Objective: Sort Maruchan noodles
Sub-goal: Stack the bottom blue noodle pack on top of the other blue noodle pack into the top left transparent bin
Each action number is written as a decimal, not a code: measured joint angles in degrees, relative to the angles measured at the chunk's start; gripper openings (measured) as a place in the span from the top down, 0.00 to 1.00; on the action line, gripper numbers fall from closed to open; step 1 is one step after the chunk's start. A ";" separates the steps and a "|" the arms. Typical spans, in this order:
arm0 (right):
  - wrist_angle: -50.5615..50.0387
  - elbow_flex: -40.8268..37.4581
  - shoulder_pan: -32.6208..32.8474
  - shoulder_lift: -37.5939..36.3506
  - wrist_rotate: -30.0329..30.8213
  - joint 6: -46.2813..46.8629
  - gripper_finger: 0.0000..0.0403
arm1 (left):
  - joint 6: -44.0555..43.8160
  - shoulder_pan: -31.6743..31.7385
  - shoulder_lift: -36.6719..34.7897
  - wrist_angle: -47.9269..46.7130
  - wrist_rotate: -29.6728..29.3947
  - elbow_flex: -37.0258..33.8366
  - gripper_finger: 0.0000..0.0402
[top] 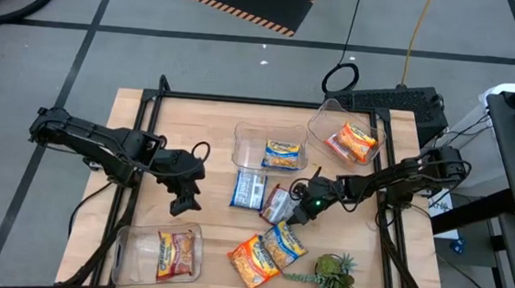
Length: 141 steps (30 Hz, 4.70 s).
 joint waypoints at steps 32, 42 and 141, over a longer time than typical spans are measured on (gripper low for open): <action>-8.17 0.02 6.43 -0.88 2.81 5.05 0.67 | 5.01 3.60 0.02 0.00 -0.99 0.00 0.28; -5.01 0.02 6.40 1.29 2.86 5.56 0.77 | 8.94 6.80 0.07 0.00 -0.92 0.02 0.28; 1.34 0.04 0.83 -7.39 2.28 -0.66 1.00 | 25.56 5.02 47.66 69.56 8.11 -0.09 0.29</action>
